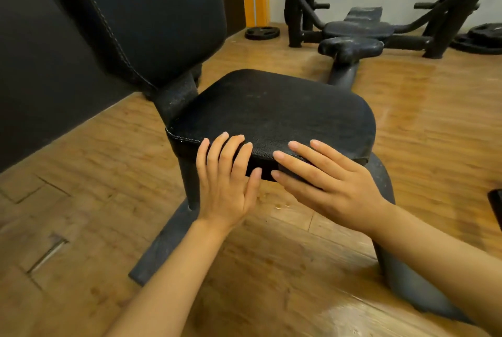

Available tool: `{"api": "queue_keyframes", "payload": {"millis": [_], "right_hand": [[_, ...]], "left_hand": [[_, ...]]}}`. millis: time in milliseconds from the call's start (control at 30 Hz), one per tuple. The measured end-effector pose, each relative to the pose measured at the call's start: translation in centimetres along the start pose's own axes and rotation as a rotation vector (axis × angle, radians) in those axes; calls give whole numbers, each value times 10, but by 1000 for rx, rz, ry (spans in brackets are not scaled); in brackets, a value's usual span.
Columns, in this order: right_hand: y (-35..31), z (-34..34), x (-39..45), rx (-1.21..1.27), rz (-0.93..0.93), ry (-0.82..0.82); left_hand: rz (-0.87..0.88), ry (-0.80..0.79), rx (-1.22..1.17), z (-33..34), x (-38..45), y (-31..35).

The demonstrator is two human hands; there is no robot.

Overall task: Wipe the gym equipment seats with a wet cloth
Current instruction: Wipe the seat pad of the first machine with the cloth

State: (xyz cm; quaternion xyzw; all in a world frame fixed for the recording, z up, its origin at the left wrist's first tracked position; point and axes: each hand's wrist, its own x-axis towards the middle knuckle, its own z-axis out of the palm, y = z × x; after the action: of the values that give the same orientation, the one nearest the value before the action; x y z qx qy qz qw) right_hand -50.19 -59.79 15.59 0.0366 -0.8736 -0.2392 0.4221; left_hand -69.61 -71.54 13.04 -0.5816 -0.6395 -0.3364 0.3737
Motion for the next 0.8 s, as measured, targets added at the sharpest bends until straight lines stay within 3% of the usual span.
{"api": "queue_keyframes", "payload": {"millis": [200,433,800], "right_hand": [[4,2,2,44,-7,22],[12,1,-1,-55,-64,10],[33,15,-63,201,236,150]], "left_hand": [[47,-60,-109,2,17,11],[-4,64,-115,20,17,23],[-136,100,-137,26,17,61]]}}
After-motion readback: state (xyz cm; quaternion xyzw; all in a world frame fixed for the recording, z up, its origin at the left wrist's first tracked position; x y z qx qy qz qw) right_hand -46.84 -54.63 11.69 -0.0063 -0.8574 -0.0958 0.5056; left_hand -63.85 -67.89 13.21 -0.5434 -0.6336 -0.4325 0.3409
